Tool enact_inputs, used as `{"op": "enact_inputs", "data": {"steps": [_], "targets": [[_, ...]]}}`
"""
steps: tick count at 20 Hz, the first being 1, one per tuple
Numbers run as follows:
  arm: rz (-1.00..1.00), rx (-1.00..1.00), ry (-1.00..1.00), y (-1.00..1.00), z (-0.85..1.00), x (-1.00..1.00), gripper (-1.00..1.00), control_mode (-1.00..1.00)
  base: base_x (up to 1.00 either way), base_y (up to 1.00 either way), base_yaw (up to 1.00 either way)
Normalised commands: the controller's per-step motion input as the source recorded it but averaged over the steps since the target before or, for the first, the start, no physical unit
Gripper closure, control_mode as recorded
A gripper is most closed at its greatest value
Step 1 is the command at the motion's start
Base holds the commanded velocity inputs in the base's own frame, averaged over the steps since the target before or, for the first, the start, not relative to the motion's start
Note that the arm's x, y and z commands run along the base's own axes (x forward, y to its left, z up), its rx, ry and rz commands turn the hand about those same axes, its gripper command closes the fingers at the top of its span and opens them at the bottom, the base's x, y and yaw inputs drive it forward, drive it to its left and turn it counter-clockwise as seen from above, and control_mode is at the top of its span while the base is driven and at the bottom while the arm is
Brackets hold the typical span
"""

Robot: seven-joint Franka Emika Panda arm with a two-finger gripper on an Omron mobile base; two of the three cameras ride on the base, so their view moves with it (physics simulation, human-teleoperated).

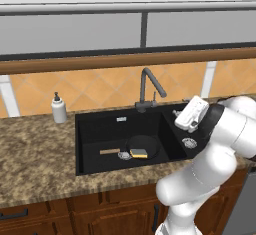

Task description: Pick the pan and sponge and place them into the sink. Then turn on the water.

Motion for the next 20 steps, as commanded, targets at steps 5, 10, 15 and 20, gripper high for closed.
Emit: {"op": "enact_inputs", "data": {"steps": [5, 10, 15, 20], "targets": [[0.0, 0.0, -0.03, 0.05, 0.25, 0.21, -1.0, -1.0, 0.0, 0.0, 0.0], [0.0, 0.01, 0.03, 0.13, 0.01, 0.31, -1.0, -1.0, 0.0, 0.0, 0.0], [0.0, 0.07, 0.11, 0.05, -0.05, 0.37, -1.0, -1.0, 0.0, 0.0, 0.0], [0.0, 0.11, 0.06, 0.0, -0.15, 0.35, -1.0, -1.0, 0.0, 0.0, 0.0]]}}
